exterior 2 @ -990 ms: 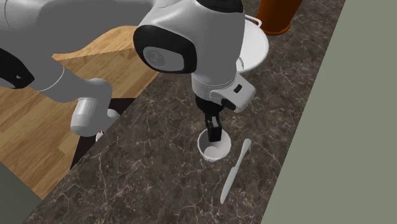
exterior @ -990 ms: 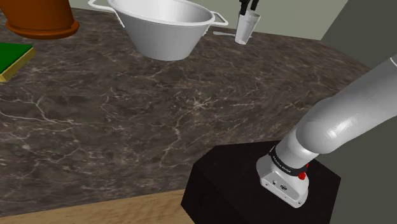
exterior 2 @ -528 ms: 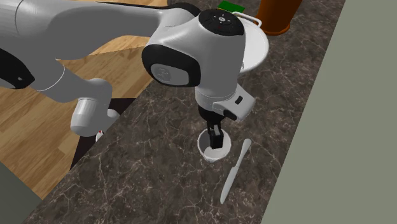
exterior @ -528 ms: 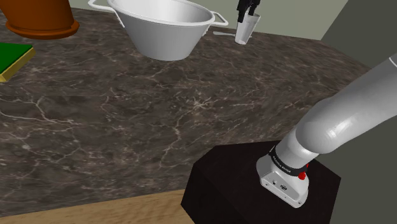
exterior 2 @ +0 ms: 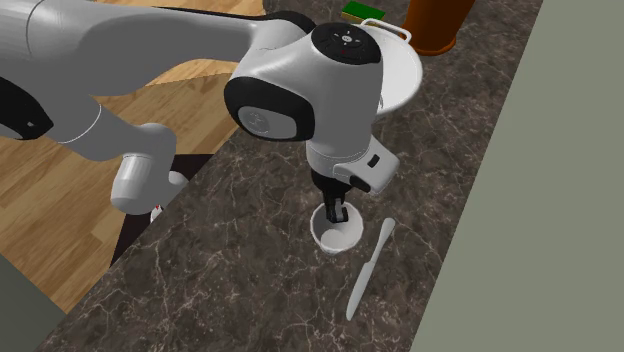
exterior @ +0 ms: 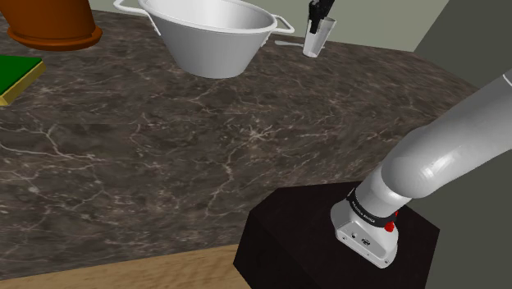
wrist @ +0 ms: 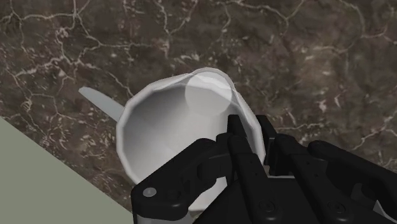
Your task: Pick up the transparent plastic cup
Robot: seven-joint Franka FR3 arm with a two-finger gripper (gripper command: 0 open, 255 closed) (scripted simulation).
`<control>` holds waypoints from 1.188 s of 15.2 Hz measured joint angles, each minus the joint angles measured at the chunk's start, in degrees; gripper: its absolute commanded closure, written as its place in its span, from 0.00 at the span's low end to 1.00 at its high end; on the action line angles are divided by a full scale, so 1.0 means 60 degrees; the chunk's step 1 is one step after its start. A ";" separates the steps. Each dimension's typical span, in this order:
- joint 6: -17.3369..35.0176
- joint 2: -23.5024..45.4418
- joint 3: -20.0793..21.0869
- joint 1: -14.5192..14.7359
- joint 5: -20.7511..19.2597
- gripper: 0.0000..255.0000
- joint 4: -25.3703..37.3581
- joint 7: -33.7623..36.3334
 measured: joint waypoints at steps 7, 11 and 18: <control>-0.0248 0.0026 0.0016 0.0007 0.0009 1.00 0.0266 -0.0014; -0.0763 0.0185 0.0025 0.0018 0.0044 1.00 0.0942 -0.0087; -0.1673 0.0469 0.0022 0.0022 0.0094 1.00 0.2147 -0.0247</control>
